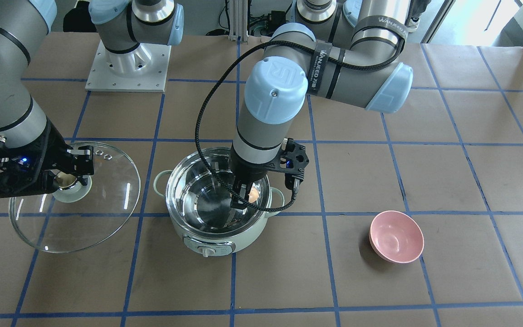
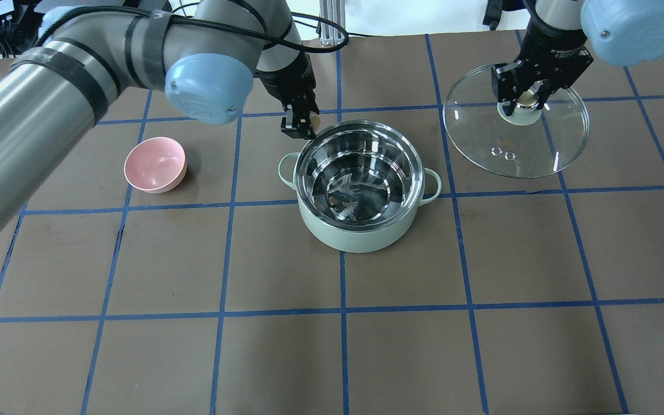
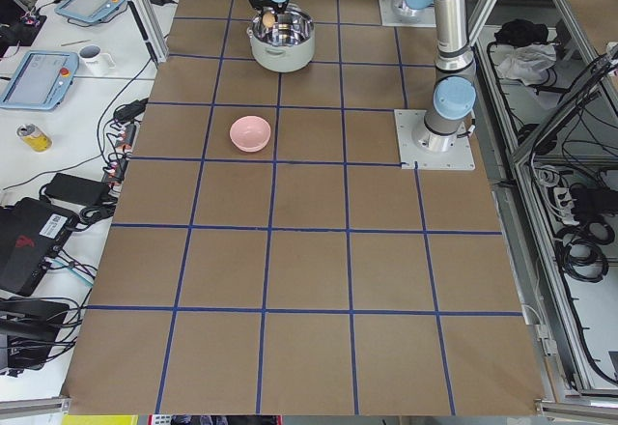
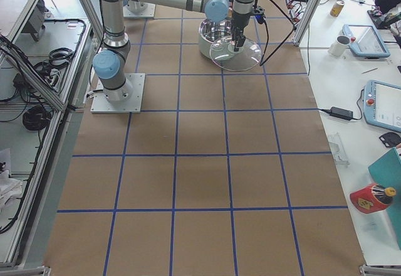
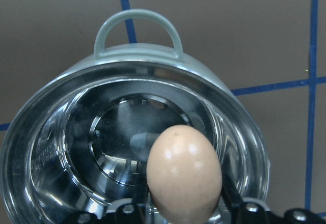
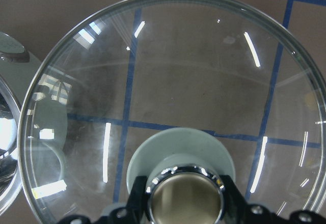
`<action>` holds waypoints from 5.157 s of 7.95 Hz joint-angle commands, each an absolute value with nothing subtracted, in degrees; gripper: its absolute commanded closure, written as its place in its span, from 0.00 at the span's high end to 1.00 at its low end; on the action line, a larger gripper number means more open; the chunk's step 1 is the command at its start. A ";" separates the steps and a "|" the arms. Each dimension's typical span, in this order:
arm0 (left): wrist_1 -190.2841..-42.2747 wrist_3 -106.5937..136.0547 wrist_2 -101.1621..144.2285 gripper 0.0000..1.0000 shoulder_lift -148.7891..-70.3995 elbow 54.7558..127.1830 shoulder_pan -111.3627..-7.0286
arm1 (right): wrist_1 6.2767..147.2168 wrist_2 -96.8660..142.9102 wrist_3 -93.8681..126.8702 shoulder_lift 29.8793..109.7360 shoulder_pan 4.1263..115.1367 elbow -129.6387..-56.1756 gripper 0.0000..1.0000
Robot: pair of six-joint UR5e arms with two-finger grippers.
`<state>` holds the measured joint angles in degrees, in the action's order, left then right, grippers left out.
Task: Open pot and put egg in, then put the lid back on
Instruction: 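Lower the egg into the pot and open the left gripper, then raise the left gripper out of the pot and withdraw it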
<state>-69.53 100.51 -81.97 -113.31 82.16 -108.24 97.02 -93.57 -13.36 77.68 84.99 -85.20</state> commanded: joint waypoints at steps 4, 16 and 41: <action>-66.54 103.53 -82.18 0.00 -118.81 82.79 -112.23 | 97.12 -92.46 -14.58 77.61 84.90 -85.43 0.00; -62.40 103.18 -82.18 0.18 -121.64 85.60 -112.94 | 97.03 -92.20 -17.40 78.05 84.90 -85.61 0.00; -80.24 1.93 -93.26 1.00 -92.29 84.99 -89.82 | 102.48 -90.88 10.54 72.43 108.00 -84.90 0.00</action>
